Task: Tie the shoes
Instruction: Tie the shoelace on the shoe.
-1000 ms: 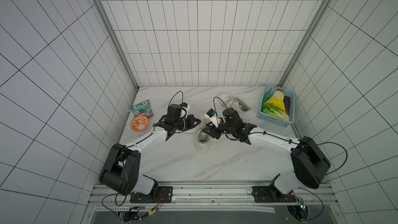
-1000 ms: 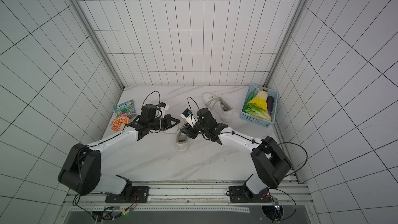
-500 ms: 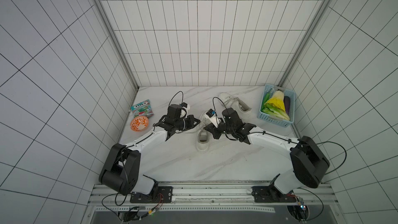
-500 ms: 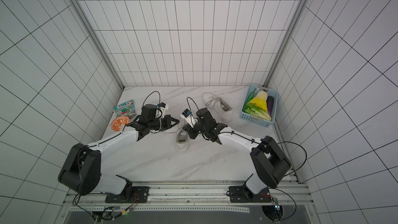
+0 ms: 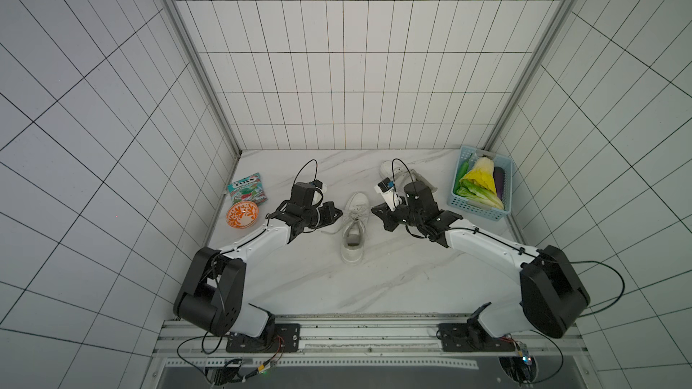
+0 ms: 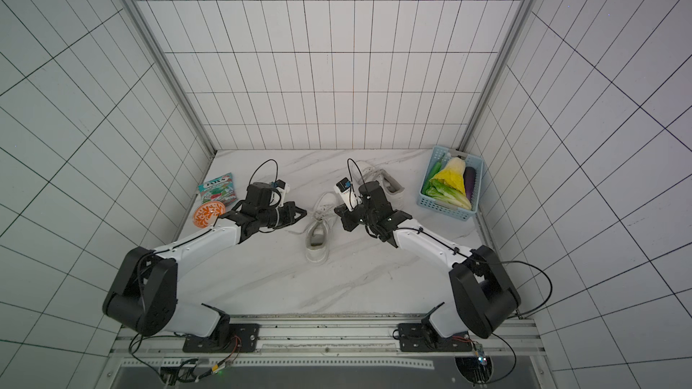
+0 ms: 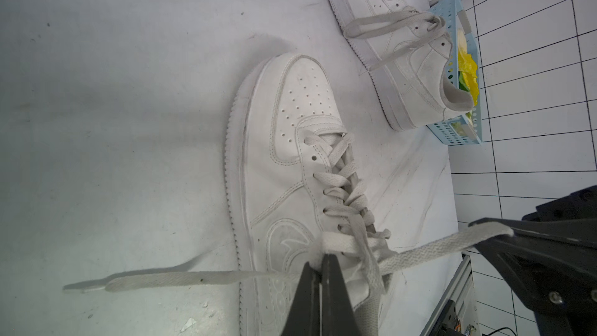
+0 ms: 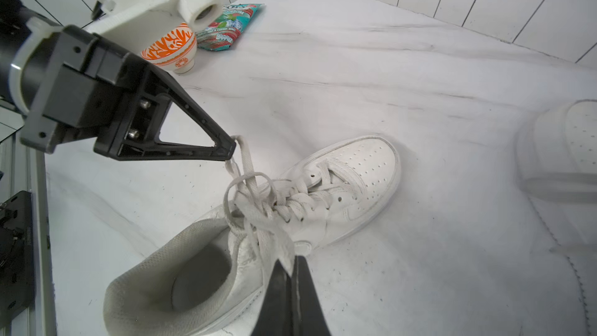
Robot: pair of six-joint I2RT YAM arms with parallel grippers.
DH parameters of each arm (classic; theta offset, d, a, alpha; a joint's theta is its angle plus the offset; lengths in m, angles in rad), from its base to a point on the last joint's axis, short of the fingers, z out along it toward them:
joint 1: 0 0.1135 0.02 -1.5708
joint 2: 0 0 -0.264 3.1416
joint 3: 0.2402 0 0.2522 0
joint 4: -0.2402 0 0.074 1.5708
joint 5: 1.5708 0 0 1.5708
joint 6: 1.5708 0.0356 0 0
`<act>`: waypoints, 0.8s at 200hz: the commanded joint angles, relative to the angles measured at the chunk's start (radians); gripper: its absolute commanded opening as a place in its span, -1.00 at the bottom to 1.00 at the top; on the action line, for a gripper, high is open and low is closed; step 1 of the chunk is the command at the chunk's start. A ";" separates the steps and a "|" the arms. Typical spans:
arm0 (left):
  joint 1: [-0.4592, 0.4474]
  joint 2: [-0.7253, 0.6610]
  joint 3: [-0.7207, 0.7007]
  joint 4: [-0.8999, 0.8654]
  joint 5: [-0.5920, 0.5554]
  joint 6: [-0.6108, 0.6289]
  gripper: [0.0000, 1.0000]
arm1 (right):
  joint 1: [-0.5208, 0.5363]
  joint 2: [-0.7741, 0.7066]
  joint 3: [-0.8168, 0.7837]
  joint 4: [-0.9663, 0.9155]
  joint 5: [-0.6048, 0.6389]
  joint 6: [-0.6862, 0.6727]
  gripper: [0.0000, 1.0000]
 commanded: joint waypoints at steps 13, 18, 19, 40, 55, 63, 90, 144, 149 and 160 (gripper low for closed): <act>0.022 0.002 0.012 -0.008 -0.034 0.038 -1.00 | -0.032 0.003 -0.031 -0.035 0.076 0.052 -1.00; 0.024 0.002 0.012 -0.007 -0.036 0.039 -1.00 | -0.034 0.003 -0.034 -0.036 0.079 0.055 -1.00; 0.024 0.002 0.012 -0.007 -0.036 0.039 -1.00 | -0.035 0.003 -0.035 -0.036 0.079 0.056 -1.00; 0.033 0.000 0.013 -0.006 -0.041 0.046 -1.00 | -0.043 0.005 -0.043 -0.044 0.112 0.075 -1.00; 0.037 -0.001 0.015 -0.005 -0.043 0.049 -1.00 | -0.048 0.009 -0.045 -0.064 0.145 0.091 -1.00; 0.040 -0.002 0.015 -0.005 -0.043 0.049 -1.00 | -0.052 0.011 -0.046 -0.074 0.164 0.100 -1.00; 0.047 -0.006 0.011 -0.004 -0.049 0.049 -1.00 | -0.057 0.010 -0.063 -0.088 0.196 0.122 -1.00; 0.054 -0.010 0.005 -0.003 -0.048 0.052 -1.00 | -0.058 0.023 -0.070 -0.119 0.216 0.139 -1.00; 0.054 -0.012 0.005 -0.003 -0.048 0.052 -1.00 | -0.059 0.024 -0.069 -0.123 0.221 0.141 -1.00; 0.057 -0.013 0.002 -0.003 -0.049 0.052 -1.00 | -0.058 0.026 -0.069 -0.137 0.240 0.148 -1.00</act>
